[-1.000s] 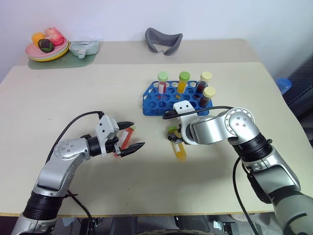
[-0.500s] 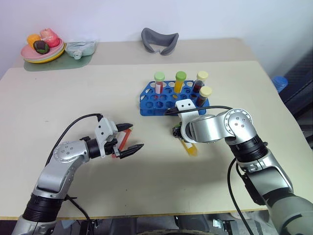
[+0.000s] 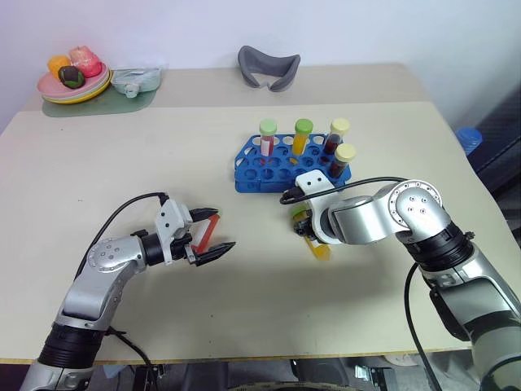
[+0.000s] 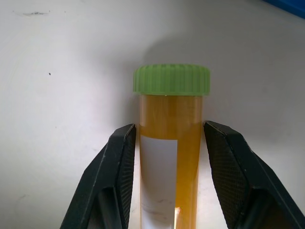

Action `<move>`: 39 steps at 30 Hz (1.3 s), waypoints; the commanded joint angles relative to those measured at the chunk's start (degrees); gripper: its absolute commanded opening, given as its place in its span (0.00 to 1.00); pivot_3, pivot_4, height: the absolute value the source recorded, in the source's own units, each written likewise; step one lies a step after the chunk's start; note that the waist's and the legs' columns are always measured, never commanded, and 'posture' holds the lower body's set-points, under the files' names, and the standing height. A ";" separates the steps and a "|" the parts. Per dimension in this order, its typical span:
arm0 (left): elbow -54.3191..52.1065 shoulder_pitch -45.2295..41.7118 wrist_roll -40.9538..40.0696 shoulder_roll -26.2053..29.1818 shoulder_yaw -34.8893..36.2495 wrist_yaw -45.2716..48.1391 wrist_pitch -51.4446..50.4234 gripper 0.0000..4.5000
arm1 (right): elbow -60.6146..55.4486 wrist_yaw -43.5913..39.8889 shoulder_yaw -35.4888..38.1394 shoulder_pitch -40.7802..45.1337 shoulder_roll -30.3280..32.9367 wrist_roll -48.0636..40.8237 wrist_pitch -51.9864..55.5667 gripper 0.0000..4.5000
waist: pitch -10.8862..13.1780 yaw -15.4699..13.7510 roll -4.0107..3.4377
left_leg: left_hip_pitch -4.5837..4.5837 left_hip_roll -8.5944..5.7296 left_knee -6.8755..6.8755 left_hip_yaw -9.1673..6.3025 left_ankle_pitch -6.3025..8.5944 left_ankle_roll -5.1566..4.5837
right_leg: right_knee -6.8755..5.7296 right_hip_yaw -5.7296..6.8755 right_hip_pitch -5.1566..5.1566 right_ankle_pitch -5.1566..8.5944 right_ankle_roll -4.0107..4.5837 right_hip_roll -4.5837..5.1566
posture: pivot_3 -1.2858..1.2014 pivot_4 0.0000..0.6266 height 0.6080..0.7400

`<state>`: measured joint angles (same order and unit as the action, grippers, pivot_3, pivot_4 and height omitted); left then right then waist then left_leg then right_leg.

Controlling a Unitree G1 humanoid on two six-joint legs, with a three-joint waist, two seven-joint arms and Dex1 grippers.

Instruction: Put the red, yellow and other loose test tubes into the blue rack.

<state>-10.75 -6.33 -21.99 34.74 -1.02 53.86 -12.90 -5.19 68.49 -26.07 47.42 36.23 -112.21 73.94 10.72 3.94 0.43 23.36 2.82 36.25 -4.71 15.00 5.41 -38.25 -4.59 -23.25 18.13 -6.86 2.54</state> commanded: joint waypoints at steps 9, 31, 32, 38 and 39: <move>-4.63 0.26 -0.65 0.24 0.57 -1.27 -1.87 1.00 | 1.58 0.18 -0.82 1.84 -1.47 -0.79 -0.91 0.17 | 0.00 0.10 0.00 | -0.01 0.00 0.01 0.00 0.00 0.00 | -0.01 -0.01 0.00 0.00 0.00 -0.01 | 0.52 0.24 1.00; -4.27 -2.44 -2.61 -2.61 1.50 -2.84 -3.03 1.00 | -21.16 -52.36 5.48 -9.69 -3.03 78.50 -48.70 0.17 | 0.01 -0.51 0.05 | 0.03 -0.02 -0.04 -0.01 0.00 0.01 | 0.10 0.03 -0.05 0.00 0.00 0.00 | 0.52 0.24 1.00; -4.04 -3.08 -2.66 -3.19 1.48 -3.10 -3.15 1.00 | -18.49 -52.97 4.97 -11.43 -4.96 82.91 -52.26 0.17 | 0.01 -0.50 0.05 | 0.03 -0.02 -0.04 -0.01 -0.01 0.01 | 0.10 0.03 -0.03 0.00 -0.01 0.00 | 0.52 0.24 1.00; -3.30 -4.19 -2.45 -4.01 1.77 -3.64 -3.21 1.00 | -6.13 -59.25 6.14 -18.10 -15.43 96.34 -67.88 0.17 | 0.04 0.08 0.00 | 0.03 -0.04 -0.08 0.05 -0.03 0.04 | 0.06 -0.01 -0.09 -0.01 -0.01 0.02 | 0.52 0.24 1.00; -3.32 -4.14 -2.44 -3.96 1.83 -3.70 -3.23 1.00 | -4.63 -59.82 7.05 -18.68 -16.92 97.38 -69.54 0.17 | 0.04 0.08 0.00 | 0.03 -0.03 -0.08 0.05 -0.03 0.05 | 0.05 -0.01 -0.10 -0.01 -0.01 0.02 | 0.52 0.24 1.00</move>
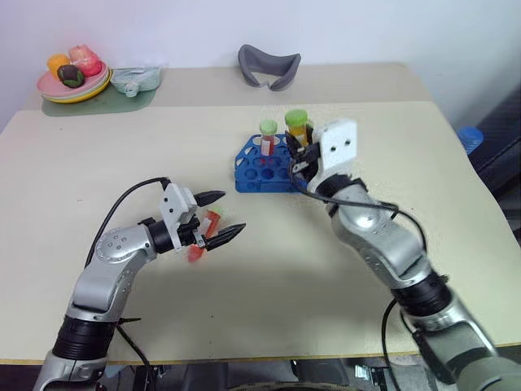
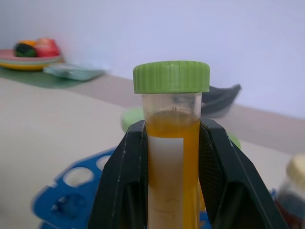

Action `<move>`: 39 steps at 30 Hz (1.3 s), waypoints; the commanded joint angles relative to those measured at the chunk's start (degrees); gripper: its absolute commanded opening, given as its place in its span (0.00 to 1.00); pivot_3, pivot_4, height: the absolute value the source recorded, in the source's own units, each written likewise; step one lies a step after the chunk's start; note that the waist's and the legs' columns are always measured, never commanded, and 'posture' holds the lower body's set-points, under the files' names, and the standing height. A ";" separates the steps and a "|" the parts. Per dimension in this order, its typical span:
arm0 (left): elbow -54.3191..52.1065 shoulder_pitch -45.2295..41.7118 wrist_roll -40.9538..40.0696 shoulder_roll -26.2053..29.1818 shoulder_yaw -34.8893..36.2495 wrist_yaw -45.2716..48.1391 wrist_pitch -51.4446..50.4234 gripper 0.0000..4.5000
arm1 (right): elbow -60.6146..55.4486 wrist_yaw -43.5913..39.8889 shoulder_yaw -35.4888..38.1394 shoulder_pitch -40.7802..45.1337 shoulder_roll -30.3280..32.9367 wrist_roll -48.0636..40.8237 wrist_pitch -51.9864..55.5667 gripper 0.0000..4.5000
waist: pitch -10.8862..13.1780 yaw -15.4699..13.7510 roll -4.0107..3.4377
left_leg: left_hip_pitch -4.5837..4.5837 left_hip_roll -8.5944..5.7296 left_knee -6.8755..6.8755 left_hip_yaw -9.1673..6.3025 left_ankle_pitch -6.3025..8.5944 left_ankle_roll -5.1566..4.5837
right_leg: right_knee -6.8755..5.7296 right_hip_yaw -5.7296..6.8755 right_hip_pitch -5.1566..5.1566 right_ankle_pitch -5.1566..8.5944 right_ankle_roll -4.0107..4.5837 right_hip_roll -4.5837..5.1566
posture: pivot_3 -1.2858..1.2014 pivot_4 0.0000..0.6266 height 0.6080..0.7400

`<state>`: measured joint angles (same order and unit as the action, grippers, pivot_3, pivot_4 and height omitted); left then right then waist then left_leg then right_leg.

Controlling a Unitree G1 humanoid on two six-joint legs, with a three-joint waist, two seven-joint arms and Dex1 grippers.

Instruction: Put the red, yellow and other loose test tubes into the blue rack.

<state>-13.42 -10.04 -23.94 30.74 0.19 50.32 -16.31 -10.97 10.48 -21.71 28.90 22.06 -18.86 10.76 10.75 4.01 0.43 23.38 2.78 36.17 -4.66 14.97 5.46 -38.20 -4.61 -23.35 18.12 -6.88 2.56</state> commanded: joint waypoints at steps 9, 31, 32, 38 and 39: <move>-3.31 -0.02 -1.34 0.66 1.54 -1.71 -2.20 1.00 | 8.73 -7.30 8.90 -2.49 -10.13 9.27 -12.45 0.17 | 0.00 -0.08 0.00 | -0.02 -0.01 0.05 -0.01 -0.04 0.07 | -0.05 0.01 0.06 0.00 0.00 0.03 | 0.52 0.24 1.00; -3.06 0.26 -1.18 1.06 2.19 -1.41 -2.15 1.00 | 22.27 -12.77 15.63 -1.36 -19.21 14.85 -21.48 0.17 | 0.00 0.04 -0.01 | -0.12 -0.01 0.05 -0.01 -0.09 0.16 | -0.16 0.00 0.10 0.00 0.00 0.02 | 0.52 0.24 1.00; -3.32 0.35 -1.23 1.09 2.20 -1.49 -2.28 1.00 | 22.46 -12.93 15.89 -1.44 -19.40 14.84 -21.83 0.17 | 0.00 0.04 -0.01 | -0.13 -0.01 0.05 -0.01 -0.09 0.16 | -0.17 0.00 0.11 0.00 0.00 0.02 | 0.52 0.24 1.00; -4.35 0.22 -1.62 1.42 2.36 -1.99 -3.35 1.00 | 21.11 -15.62 16.51 -2.59 -20.18 13.28 -22.48 0.29 | 0.00 0.04 -0.01 | -0.14 -0.01 0.05 -0.01 -0.10 0.19 | -0.20 0.00 0.11 0.00 0.00 0.02 | 0.52 0.24 1.00; -4.48 0.10 -1.67 1.46 2.35 -2.08 -3.57 1.00 | 20.57 -15.88 16.61 -2.72 -20.29 13.22 -22.64 0.40 | 0.00 0.03 -0.01 | -0.14 -0.01 0.05 -0.01 -0.10 0.19 | -0.20 0.00 0.11 0.00 0.00 0.02 | 0.52 0.24 1.00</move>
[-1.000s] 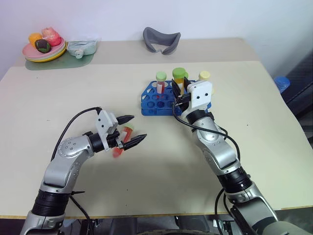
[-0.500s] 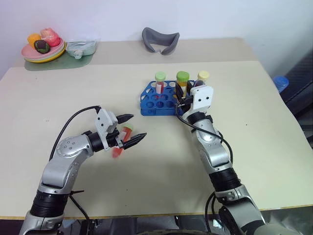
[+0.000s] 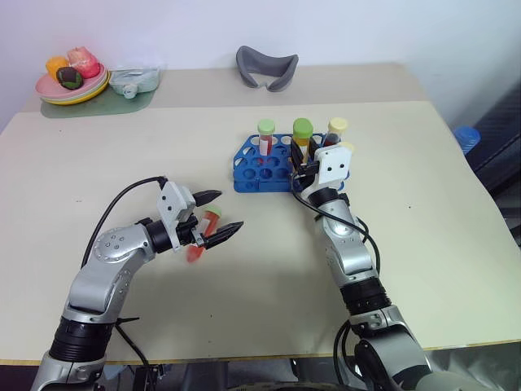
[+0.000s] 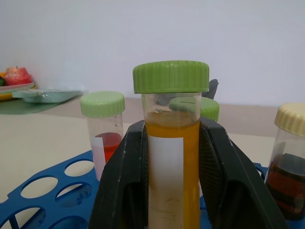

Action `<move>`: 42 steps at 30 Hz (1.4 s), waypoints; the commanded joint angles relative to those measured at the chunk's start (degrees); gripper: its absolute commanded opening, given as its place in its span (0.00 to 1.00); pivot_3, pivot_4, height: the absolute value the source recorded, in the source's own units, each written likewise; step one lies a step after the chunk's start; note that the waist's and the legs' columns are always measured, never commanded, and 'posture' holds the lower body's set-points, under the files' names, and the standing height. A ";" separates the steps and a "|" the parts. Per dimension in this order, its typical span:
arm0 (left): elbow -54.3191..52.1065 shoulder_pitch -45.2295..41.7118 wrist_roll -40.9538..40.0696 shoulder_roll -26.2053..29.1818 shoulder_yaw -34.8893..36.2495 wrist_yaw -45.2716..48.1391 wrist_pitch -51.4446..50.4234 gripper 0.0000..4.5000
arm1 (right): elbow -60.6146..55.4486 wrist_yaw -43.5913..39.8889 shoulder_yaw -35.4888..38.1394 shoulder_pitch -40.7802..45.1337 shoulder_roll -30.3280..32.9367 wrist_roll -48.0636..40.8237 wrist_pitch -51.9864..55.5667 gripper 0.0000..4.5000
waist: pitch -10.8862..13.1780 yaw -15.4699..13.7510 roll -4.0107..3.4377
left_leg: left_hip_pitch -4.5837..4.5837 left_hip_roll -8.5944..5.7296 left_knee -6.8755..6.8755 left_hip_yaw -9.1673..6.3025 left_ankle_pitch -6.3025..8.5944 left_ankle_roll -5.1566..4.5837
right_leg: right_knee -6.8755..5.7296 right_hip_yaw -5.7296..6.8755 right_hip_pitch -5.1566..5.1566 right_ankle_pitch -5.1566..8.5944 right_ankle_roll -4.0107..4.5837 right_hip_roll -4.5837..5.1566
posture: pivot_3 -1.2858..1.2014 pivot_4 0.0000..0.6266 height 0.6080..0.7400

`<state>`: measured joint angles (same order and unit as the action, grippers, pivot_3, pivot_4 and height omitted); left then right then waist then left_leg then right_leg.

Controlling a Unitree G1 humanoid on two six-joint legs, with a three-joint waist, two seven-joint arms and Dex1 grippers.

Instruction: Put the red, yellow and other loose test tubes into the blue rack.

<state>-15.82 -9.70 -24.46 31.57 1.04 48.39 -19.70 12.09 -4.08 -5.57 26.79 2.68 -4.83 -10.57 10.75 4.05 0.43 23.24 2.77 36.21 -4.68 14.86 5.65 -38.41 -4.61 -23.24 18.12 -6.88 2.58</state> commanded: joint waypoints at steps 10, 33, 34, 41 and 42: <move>-3.37 -0.86 -0.93 0.61 1.78 -1.64 -1.34 1.00 | -13.84 -2.74 1.86 2.40 0.12 -1.36 2.94 0.99 | 0.01 -0.02 -0.01 | 0.00 0.00 0.00 0.00 -0.01 0.01 | -0.02 0.00 0.00 0.00 0.00 0.00 | 0.52 0.24 1.00; -11.44 -38.78 -3.00 14.24 -21.13 -19.43 -72.80 1.00 | -47.18 -42.75 4.34 -18.26 37.96 -22.59 32.52 0.99 | 0.07 0.02 0.11 | 0.00 -0.08 0.18 -0.15 0.05 -0.09 | 0.05 0.05 0.21 0.01 -0.03 -0.03 | 0.52 0.24 1.00; -10.57 -38.52 -3.68 14.10 -21.08 -20.40 -72.80 1.00 | -47.56 -42.54 4.29 -18.34 37.80 -22.70 32.77 0.99 | 0.07 0.05 0.10 | -0.04 -0.07 0.15 -0.15 0.05 -0.09 | 0.04 0.04 0.20 0.01 -0.03 -0.05 | 0.52 0.24 1.00; -4.32 -36.07 -8.73 12.01 -19.64 -30.56 -72.80 1.00 | -48.71 -41.08 3.49 -18.45 35.99 -22.62 33.96 0.99 | 0.08 -0.66 0.13 | -0.01 -0.06 0.25 -0.16 0.04 -0.08 | 0.00 0.04 0.21 0.01 -0.02 -0.03 | 0.52 0.24 1.00; -3.11 -35.66 -9.64 10.96 -18.70 -32.71 -72.80 1.00 | -48.67 -40.95 3.30 -18.41 35.73 -22.62 33.95 0.99 | 0.08 -0.89 0.12 | 0.01 -0.06 0.26 -0.16 0.04 -0.08 | 0.01 0.05 0.20 0.01 -0.02 -0.03 | 0.52 0.24 1.00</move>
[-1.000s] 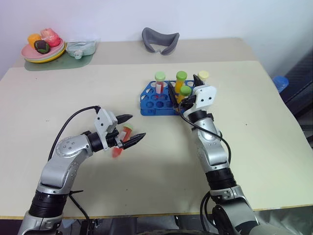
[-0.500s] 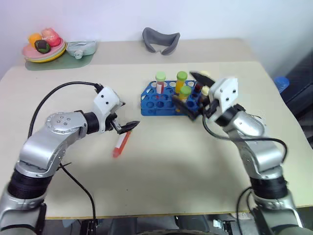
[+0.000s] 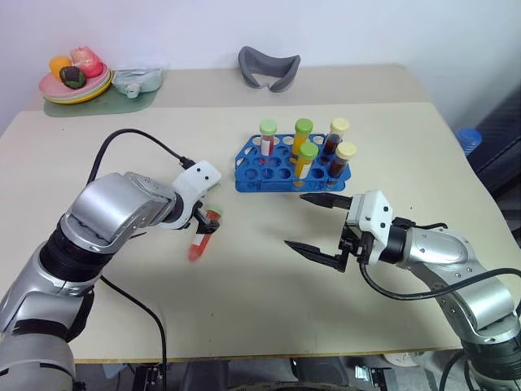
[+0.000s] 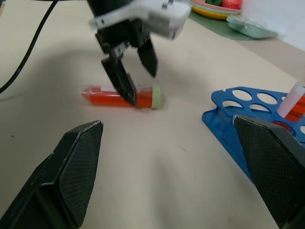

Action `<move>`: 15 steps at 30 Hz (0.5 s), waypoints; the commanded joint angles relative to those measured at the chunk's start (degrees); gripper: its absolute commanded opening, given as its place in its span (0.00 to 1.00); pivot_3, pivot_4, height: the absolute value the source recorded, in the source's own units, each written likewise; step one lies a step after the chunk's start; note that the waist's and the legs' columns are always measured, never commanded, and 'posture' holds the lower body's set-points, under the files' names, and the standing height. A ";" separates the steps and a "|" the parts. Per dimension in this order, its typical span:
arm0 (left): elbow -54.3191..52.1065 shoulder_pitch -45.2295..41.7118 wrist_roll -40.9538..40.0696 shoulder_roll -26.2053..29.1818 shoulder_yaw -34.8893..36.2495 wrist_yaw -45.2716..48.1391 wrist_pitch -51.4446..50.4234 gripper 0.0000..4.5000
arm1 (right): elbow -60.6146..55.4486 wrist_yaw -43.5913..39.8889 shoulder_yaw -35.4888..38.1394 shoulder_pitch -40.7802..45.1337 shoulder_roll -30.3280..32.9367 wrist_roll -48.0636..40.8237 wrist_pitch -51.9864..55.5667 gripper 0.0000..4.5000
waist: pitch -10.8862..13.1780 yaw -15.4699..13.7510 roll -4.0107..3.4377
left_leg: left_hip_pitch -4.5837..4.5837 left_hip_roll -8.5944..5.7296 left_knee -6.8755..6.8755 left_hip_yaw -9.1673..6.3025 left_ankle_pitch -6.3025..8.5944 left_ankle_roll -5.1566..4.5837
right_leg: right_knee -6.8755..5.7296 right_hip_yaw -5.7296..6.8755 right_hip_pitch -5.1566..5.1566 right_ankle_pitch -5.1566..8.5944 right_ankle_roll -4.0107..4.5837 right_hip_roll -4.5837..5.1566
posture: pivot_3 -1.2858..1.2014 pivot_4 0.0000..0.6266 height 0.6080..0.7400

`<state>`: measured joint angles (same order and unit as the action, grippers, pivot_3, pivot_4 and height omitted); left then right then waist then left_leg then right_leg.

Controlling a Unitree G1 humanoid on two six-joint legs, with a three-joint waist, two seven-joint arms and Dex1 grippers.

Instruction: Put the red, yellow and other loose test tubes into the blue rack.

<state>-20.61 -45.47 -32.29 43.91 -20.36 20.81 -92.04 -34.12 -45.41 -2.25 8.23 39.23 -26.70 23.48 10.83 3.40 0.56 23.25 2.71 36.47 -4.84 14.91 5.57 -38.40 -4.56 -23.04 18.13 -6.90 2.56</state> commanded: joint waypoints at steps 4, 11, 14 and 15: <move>3.32 1.97 -6.91 -3.91 4.10 -12.72 -0.46 1.00 | -2.20 0.66 -0.64 0.46 -1.39 -0.42 -0.23 0.99 | -0.01 -0.89 -0.01 | 0.00 0.00 0.03 0.02 0.00 0.00 | 0.00 -0.01 0.00 0.00 0.00 0.02 | 0.52 0.24 1.00; 6.83 2.71 -14.73 -5.85 6.68 -24.32 -0.46 0.82 | -2.01 1.07 -1.59 1.01 -2.31 0.09 -0.27 1.00 | -0.05 -1.06 -0.01 | -0.31 -0.02 0.11 0.01 0.01 -0.01 | 0.02 0.01 0.39 0.00 -0.01 0.05 | 0.52 0.24 1.00; 7.86 2.05 -18.72 -5.16 6.68 -27.50 -0.46 0.49 | -1.89 1.14 -1.78 1.23 -2.55 0.31 -0.32 1.00 | -0.05 -0.80 -0.01 | -0.60 -0.02 0.06 0.02 0.02 -0.02 | 0.04 -0.01 0.63 0.00 -0.01 0.04 | 0.52 0.24 1.00; 8.35 1.78 -19.80 -4.98 6.69 -28.62 -0.46 0.49 | -1.83 1.16 -1.82 1.29 -2.61 0.42 -0.42 1.00 | -0.05 -0.77 -0.01 | -0.71 -0.01 0.01 0.02 0.03 -0.02 | 0.04 -0.02 0.69 0.00 -0.01 0.03 | 0.52 0.24 1.00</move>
<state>-13.98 -43.38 -51.06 37.64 -14.25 -4.51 -92.01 -34.13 -44.37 -4.20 8.52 37.10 -26.00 23.48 10.79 2.62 0.55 22.48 2.70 36.44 -4.81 14.93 5.55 -38.36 -4.59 -22.32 18.13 -6.90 2.58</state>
